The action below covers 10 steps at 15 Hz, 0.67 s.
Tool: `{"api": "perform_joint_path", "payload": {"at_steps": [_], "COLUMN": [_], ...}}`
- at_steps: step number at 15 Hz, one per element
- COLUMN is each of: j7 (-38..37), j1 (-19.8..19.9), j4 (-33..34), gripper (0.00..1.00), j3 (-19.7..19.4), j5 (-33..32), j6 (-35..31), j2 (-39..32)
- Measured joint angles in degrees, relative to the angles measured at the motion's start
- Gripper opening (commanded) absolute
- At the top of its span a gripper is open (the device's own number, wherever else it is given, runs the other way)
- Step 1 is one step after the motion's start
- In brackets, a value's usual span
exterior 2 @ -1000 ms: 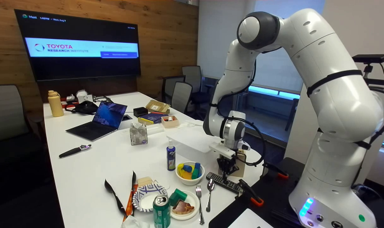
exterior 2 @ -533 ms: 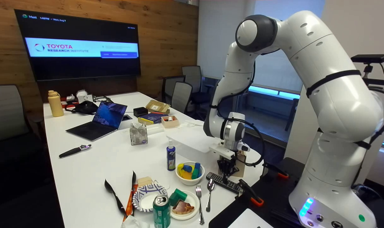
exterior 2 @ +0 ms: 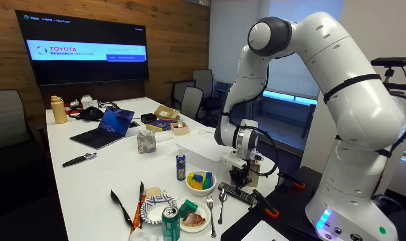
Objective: Move the remote backwards
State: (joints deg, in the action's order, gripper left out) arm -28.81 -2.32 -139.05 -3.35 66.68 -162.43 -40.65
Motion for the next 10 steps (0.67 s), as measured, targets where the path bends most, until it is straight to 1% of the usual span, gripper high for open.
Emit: {"api": "perform_joint_path", "payload": {"at_steps": [5, 10], "j7": [-0.88, -0.89], "j1": [-0.78, -0.74], "j4": [0.39, 1.84], "gripper": [0.00, 0.00], "j3": [-0.87, -0.98], "j5": [-0.36, -2.92], "j6": [0.00, 0.89], "j2": [-0.30, -0.79]}}
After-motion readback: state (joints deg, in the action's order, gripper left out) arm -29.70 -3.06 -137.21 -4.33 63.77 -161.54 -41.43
